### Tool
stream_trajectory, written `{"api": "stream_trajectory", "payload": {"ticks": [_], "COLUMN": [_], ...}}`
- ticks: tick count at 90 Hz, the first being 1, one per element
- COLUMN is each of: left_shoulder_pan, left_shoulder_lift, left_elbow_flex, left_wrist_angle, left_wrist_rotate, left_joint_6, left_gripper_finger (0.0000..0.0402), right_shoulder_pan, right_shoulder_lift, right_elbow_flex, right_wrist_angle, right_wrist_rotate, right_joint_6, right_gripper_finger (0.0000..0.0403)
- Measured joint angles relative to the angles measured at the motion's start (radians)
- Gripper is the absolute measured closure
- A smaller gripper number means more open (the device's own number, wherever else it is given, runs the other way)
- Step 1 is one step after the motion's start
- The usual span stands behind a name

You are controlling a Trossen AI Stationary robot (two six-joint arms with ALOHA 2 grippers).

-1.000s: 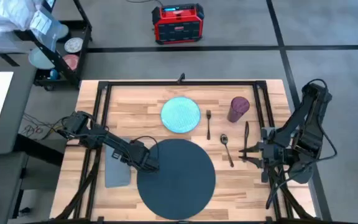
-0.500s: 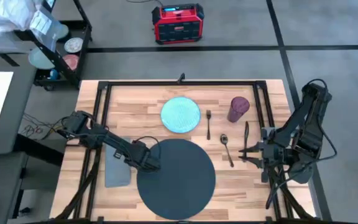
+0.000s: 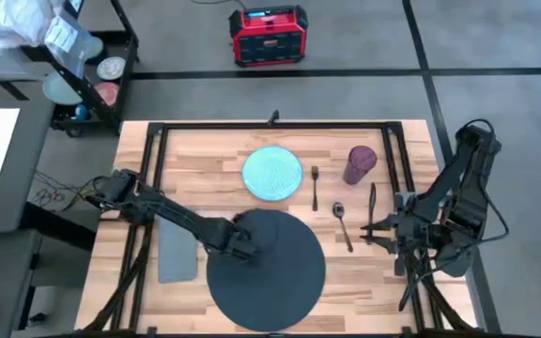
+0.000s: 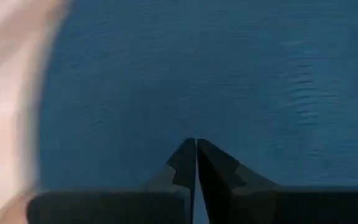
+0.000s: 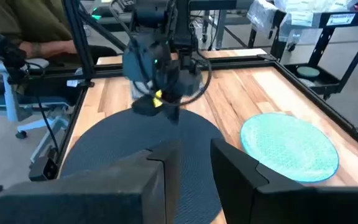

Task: Set table place
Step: Adjust the black tablemat

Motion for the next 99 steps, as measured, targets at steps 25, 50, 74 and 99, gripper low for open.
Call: {"api": "stream_trajectory", "payload": {"ticks": [25,50,74,99], "left_shoulder_pan": [-0.011,0.071,0.160,0.185], "left_shoulder_lift": [0.094,0.097,0.099,0.097], "left_elbow_flex": [0.006,0.007,0.006,0.004], "left_wrist_angle": [0.129,0.099,0.043,-0.001], "left_wrist_rotate": [0.116,0.120,0.126,0.132], "left_joint_6": [0.118,0.227,0.304,0.342], "left_gripper_finger": [0.0401,0.0401,0.0401,0.0401], "right_shoulder_pan": [0.000,-0.014,-0.012,-0.012], "right_shoulder_lift": [0.000,0.001,0.034,0.038], "right_elbow_flex": [0.000,0.000,0.000,0.000], "right_wrist_angle": [-0.001,-0.005,-0.005,-0.006], "right_wrist_rotate": [0.008,0.025,0.024,0.022], "right_joint_6": [0.024,0.025,0.027,0.027], "right_gripper_finger": [0.0326,0.0326,0.0326,0.0326]}}
